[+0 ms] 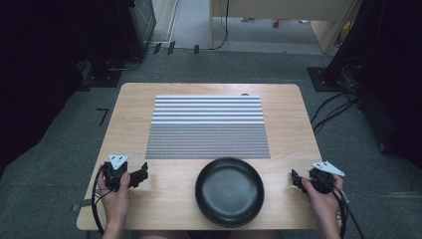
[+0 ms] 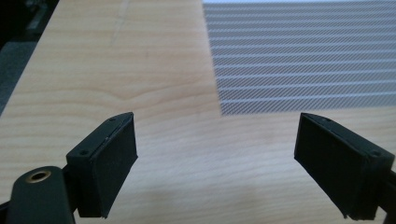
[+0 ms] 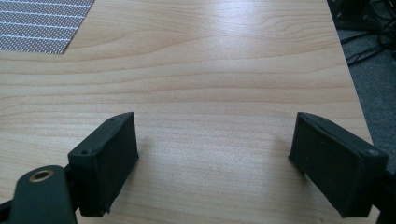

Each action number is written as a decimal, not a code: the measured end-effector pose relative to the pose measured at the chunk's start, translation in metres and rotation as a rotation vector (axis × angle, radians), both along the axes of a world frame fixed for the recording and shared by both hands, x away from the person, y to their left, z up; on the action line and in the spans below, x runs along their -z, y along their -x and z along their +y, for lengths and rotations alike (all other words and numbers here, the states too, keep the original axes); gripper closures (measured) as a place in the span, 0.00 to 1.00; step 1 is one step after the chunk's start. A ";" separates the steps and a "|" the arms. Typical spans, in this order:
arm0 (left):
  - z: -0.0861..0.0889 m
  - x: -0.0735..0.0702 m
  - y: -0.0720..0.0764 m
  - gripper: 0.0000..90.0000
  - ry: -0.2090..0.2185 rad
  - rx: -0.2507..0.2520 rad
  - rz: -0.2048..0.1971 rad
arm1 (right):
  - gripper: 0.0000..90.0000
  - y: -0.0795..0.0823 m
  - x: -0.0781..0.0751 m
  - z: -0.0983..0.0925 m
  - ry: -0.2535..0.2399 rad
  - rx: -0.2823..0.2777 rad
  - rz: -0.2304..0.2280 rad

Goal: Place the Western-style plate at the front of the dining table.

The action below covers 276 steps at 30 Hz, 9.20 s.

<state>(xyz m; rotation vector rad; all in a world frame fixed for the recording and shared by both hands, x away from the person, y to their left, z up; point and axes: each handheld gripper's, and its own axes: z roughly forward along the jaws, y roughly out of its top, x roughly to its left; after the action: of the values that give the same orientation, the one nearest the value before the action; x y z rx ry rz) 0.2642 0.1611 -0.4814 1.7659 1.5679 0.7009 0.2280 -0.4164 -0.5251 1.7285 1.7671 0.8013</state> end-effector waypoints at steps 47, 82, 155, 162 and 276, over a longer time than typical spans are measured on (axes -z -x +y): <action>-0.105 -0.025 0.016 0.14 0.208 0.322 0.005 | 0.20 0.005 -0.040 0.024 -0.189 0.017 -0.096; -0.140 -0.027 0.032 0.14 0.196 0.440 0.045 | 0.48 0.022 -0.066 0.089 -0.167 -0.240 -0.223; -0.136 -0.004 0.025 0.69 0.211 0.537 0.294 | 0.94 0.022 -0.043 0.128 -0.370 -0.365 0.130; -0.132 -0.004 0.023 0.70 0.218 0.537 0.294 | 0.90 0.023 -0.057 0.100 -0.365 -0.239 0.047; -0.115 -0.020 0.020 0.80 0.378 0.538 0.313 | 0.93 0.022 -0.030 0.108 -0.816 -0.116 0.036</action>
<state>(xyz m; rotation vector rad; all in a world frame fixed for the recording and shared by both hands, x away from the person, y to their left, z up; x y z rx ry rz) 0.2446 0.0458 -0.4614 1.9328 1.2152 -0.1293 0.2058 -0.3079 -0.4954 2.1289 1.6835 1.7239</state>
